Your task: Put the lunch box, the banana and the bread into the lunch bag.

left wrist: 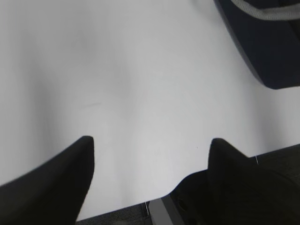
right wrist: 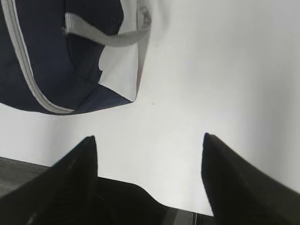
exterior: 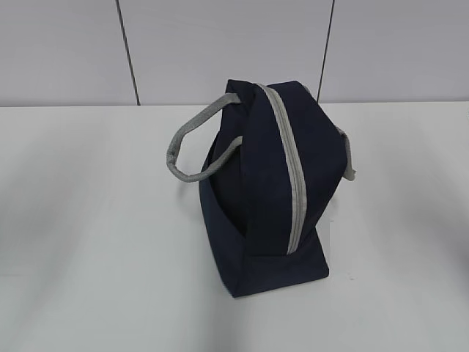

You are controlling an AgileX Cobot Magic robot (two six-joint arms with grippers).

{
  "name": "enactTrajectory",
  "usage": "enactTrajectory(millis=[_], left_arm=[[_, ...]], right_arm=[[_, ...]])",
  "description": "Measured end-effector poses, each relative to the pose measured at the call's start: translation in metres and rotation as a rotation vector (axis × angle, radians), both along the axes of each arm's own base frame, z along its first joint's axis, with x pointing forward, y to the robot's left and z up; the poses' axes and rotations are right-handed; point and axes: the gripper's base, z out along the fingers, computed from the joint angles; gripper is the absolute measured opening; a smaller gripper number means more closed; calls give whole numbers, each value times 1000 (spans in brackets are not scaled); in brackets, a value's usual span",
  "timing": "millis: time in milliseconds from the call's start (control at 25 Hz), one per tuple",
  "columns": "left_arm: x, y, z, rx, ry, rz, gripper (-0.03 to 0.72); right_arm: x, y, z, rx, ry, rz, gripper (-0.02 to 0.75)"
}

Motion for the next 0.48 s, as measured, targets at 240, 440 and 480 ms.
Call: enactTrajectory(millis=[240,440,480], left_arm=[[-60,16,-6,-30,-69,33,508],[-104,30,-14,-40,-159,48,508],[-112,32,-18,-42,-169,42,508]], right_arm=[[-67,-3,-16,-17,-90,-13,528],[-109,-5,-36,-30,-117,-16,529],[-117,-5,-42,-33,-112,-13,529]])
